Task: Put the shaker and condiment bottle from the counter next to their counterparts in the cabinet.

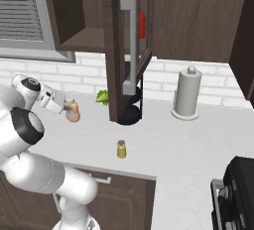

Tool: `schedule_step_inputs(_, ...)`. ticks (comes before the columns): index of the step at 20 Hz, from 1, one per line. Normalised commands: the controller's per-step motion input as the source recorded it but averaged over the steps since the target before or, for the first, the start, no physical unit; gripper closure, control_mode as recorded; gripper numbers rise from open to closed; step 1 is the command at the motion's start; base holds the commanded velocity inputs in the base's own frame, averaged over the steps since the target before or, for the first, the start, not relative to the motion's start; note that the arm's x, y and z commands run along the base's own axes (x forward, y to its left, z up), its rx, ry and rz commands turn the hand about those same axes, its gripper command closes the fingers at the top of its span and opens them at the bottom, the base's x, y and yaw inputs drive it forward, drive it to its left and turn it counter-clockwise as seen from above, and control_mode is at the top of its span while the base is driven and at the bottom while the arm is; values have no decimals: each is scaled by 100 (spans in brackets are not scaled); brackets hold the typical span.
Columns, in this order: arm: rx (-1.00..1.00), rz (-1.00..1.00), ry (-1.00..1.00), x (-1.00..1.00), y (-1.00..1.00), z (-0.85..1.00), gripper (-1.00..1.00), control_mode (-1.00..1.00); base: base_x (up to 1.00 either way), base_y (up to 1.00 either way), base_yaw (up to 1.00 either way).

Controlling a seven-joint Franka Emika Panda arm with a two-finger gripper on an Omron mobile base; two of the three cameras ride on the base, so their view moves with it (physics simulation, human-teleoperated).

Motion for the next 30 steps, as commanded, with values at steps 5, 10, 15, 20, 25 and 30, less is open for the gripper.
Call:
schedule_step_inputs(5,-24,21,0,-12,-53,90,100,-100,0,0,0)
schedule_step_inputs(10,-22,25,0,0,-66,93,100,-100,0,0,0)
schedule_step_inputs(15,-15,24,0,1,-72,97,100,-100,0,0,0)
schedule_step_inputs(20,-1,1,17,19,-68,100,100,-100,0,0,0)
schedule_step_inputs(25,0,-5,23,37,-7,100,100,-100,0,0,0)
schedule_step_inputs(30,11,-1,1,10,67,89,100,-100,0,0,0)
